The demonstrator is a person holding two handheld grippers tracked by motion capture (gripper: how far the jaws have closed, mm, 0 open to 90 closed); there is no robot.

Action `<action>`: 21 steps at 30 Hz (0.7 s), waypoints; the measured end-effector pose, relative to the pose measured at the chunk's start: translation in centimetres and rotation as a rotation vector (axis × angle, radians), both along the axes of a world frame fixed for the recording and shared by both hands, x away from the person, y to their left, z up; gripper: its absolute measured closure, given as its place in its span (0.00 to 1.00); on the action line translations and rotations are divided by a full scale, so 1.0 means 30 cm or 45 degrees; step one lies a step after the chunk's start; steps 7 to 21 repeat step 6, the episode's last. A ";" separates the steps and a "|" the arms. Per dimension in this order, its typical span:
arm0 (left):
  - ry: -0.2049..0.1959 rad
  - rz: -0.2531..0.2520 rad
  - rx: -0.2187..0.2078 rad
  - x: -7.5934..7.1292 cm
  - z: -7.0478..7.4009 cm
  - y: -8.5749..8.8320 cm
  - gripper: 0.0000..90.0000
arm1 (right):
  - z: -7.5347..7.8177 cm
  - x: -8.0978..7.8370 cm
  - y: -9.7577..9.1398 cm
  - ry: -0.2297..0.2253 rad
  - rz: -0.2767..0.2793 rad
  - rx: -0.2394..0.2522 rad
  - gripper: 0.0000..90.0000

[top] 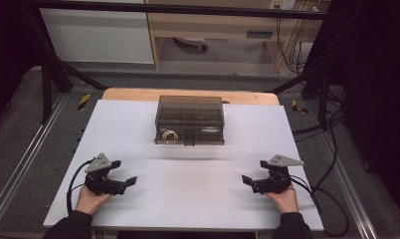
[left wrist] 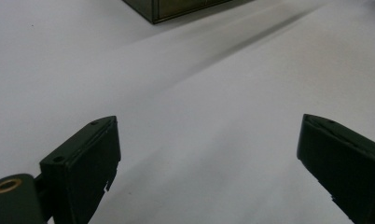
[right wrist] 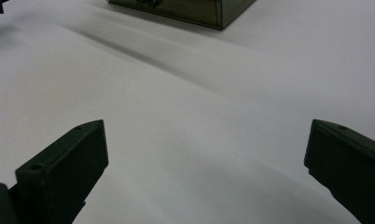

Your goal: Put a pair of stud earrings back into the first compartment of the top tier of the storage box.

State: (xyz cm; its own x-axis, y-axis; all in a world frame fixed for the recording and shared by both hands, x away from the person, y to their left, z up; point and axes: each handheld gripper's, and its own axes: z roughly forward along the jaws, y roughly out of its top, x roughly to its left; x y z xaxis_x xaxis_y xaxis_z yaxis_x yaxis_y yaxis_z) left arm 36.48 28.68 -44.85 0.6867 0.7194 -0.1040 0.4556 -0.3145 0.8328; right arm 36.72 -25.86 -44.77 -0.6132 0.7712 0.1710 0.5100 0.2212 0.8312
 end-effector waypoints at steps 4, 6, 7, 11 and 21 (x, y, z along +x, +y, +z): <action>0.001 -0.005 0.004 0.000 0.000 -0.001 0.06 | -0.006 -0.006 -0.009 0.001 0.006 0.005 0.00; 0.002 -0.006 0.006 0.000 -0.001 -0.002 0.06 | -0.006 -0.007 -0.009 -0.001 0.007 0.003 0.00; 0.002 -0.006 0.006 0.000 -0.001 -0.002 0.06 | -0.006 -0.007 -0.009 -0.001 0.007 0.003 0.00; 0.002 -0.006 0.006 0.000 -0.001 -0.002 0.06 | -0.006 -0.007 -0.009 -0.001 0.007 0.003 0.00; 0.002 -0.006 0.006 0.000 -0.001 -0.002 0.06 | -0.006 -0.007 -0.009 -0.001 0.007 0.003 0.00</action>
